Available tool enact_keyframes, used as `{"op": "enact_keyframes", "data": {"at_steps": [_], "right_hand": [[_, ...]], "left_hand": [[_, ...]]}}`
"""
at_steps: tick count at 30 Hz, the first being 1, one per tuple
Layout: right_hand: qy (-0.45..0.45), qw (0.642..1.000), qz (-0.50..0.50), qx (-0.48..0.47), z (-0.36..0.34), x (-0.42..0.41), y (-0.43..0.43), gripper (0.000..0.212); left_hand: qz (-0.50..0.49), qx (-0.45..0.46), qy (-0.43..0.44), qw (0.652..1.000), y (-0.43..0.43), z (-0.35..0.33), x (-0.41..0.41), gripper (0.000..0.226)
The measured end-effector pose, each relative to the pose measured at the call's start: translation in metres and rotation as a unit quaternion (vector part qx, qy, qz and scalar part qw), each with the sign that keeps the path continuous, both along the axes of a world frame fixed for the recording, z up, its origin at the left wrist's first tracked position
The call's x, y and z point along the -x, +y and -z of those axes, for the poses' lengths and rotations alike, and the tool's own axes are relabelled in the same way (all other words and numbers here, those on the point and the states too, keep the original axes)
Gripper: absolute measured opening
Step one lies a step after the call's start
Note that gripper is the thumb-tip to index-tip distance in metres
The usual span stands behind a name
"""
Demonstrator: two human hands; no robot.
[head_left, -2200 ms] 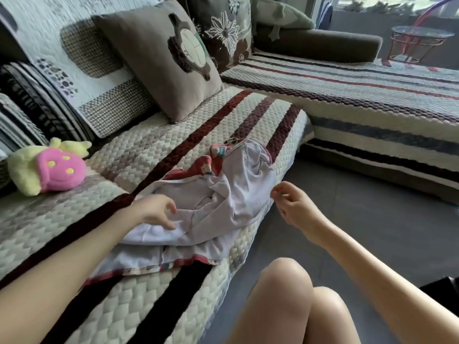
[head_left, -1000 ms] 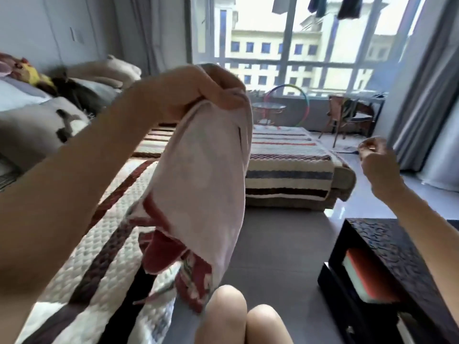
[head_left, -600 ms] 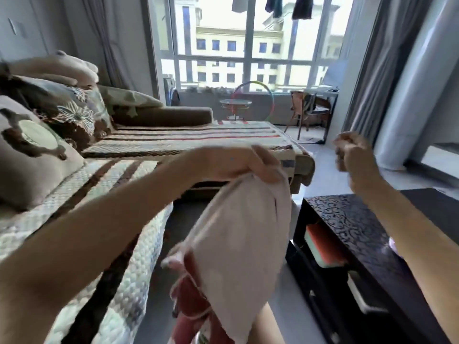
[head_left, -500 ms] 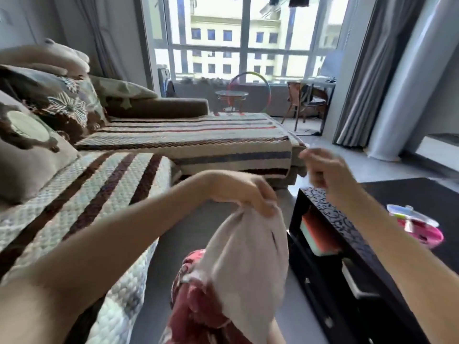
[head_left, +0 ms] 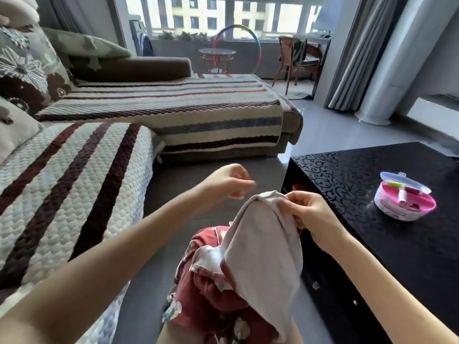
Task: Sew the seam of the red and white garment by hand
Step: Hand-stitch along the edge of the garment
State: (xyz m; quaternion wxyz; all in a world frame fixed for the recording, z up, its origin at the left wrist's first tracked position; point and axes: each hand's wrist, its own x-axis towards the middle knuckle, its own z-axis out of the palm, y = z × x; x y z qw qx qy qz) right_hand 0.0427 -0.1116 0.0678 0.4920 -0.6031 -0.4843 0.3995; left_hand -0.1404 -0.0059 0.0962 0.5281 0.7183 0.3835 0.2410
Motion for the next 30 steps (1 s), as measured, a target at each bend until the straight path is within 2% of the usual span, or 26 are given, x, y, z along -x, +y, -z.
{"op": "enact_keyframes", "data": {"at_steps": [1, 2, 3, 6, 8, 12, 14, 16, 17, 19, 21, 22, 23, 24, 25, 27, 28, 30], "right_hand": [[0.016, 1.000, 0.025, 0.001, 0.002, -0.008, -0.003, 0.015], [0.033, 0.998, 0.049, 0.004, 0.005, -0.018, -0.006, 0.014], [0.051, 0.996, 0.072, 0.007, 0.007, -0.027, -0.010, 0.013], [0.100, 0.990, 0.098, 0.007, 0.011, -0.048, -0.020, 0.011], [0.122, 0.987, 0.101, 0.008, 0.012, -0.057, -0.025, 0.011], [0.132, 0.988, 0.079, 0.012, 0.014, -0.066, -0.030, 0.025], [0.118, 0.990, 0.072, 0.016, 0.017, -0.069, -0.033, 0.025], [0.075, 0.995, 0.064, 0.023, 0.017, -0.071, -0.037, 0.013], [0.045, 0.997, 0.055, 0.027, 0.017, -0.073, -0.039, 0.011], [0.004, 0.999, 0.021, 0.032, 0.019, -0.071, -0.041, 0.010], [-0.028, 0.998, -0.021, 0.055, 0.024, -0.066, -0.044, 0.009], [-0.044, 0.996, -0.038, 0.070, 0.032, -0.064, -0.043, 0.010], [-0.062, 0.994, -0.048, 0.080, 0.039, -0.061, -0.043, 0.013], [-0.085, 0.991, -0.049, 0.092, 0.046, -0.059, -0.043, 0.016], [-0.098, 0.989, -0.046, 0.102, 0.051, -0.056, -0.043, 0.017], [-0.100, 0.988, -0.038, 0.111, 0.060, -0.057, -0.043, 0.016], [-0.100, 0.988, -0.034, 0.116, 0.060, -0.057, -0.043, 0.015], [-0.110, 0.986, -0.031, 0.119, 0.057, -0.059, -0.043, 0.012]], "left_hand": [[-0.055, -0.094, 0.034, 0.993, -0.005, 0.007, 0.000, 0.018], [-0.074, -0.173, 0.078, 0.979, -0.012, 0.015, -0.001, 0.021], [-0.060, -0.214, 0.117, 0.968, -0.022, 0.022, -0.004, 0.024], [0.017, -0.200, 0.218, 0.955, -0.048, 0.045, -0.016, 0.029], [0.043, -0.173, 0.245, 0.953, -0.051, 0.057, -0.028, 0.028], [0.103, -0.062, 0.177, 0.977, -0.054, 0.074, -0.042, 0.025], [0.082, -0.097, 0.126, 0.984, -0.055, 0.077, -0.040, 0.035], [-0.003, -0.204, 0.073, 0.976, -0.050, 0.070, -0.032, 0.027], [-0.053, -0.290, 0.050, 0.954, -0.047, 0.062, -0.026, 0.017], [-0.108, -0.490, 0.029, 0.864, -0.043, 0.045, -0.010, 0.011], [-0.049, -0.650, 0.040, 0.757, -0.042, 0.042, 0.008, 0.020], [0.006, -0.690, 0.055, 0.721, -0.044, 0.045, 0.018, 0.020], [0.061, -0.707, 0.076, 0.701, -0.045, 0.053, 0.026, 0.018], [0.108, -0.704, 0.101, 0.694, -0.047, 0.063, 0.032, 0.015], [0.143, -0.690, 0.128, 0.698, -0.047, 0.075, 0.038, 0.012], [0.166, -0.617, 0.169, 0.751, -0.050, 0.095, 0.046, 0.010], [0.161, -0.560, 0.168, 0.796, -0.053, 0.100, 0.049, 0.017], [0.131, -0.421, 0.111, 0.891, -0.056, 0.101, 0.049, 0.028]]}}
